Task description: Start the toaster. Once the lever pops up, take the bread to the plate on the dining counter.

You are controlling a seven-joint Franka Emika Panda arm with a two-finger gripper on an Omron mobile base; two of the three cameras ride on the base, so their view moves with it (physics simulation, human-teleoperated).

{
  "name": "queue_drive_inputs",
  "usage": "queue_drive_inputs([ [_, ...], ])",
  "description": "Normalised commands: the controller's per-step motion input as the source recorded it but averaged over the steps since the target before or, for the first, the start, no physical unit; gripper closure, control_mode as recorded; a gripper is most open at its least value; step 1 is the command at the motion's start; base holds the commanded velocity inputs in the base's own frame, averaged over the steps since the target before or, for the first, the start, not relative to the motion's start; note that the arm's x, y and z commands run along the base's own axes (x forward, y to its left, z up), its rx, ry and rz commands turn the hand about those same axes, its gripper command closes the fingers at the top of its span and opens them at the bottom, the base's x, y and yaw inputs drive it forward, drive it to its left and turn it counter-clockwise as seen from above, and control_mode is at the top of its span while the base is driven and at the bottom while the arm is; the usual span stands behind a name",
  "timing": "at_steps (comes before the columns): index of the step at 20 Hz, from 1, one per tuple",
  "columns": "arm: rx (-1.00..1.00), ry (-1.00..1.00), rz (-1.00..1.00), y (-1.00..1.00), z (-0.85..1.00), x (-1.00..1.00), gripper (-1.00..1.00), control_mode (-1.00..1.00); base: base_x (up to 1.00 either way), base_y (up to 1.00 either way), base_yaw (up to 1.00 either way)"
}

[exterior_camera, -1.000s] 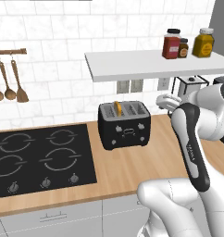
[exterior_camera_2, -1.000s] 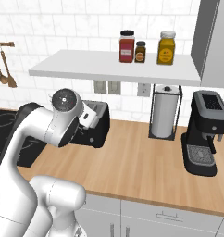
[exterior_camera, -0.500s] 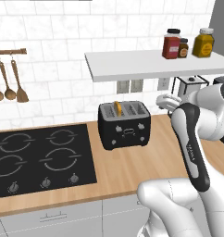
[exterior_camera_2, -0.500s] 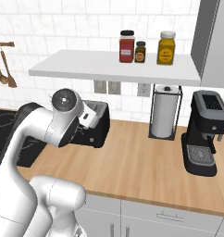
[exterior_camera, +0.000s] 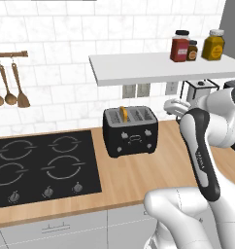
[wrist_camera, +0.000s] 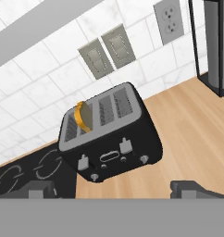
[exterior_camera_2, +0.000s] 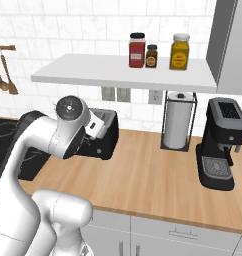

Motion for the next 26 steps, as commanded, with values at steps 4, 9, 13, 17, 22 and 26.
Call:
queue_drive_inputs([
  [4,0.00,0.00,0.00,0.00,0.00,0.00,-1.00,-1.00,0.00,0.00,0.00],
  [9,0.00,0.00,0.00,0.00,0.00,0.00,-1.00,-1.00,0.00,0.00,0.00],
  [13,0.00,0.00,0.00,0.00,0.00,0.00,-1.00,-1.00,0.00,0.00,0.00],
  [17,0.00,0.00,0.00,0.00,0.00,0.00,-1.00,-1.00,0.00,0.00,0.00],
  [22,0.00,0.00,0.00,0.00,0.00,0.00,-1.00,-1.00,0.00,0.00,0.00],
  [26,0.00,0.00,0.00,0.00,0.00,0.00,-1.00,-1.00,0.00,0.00,0.00],
])
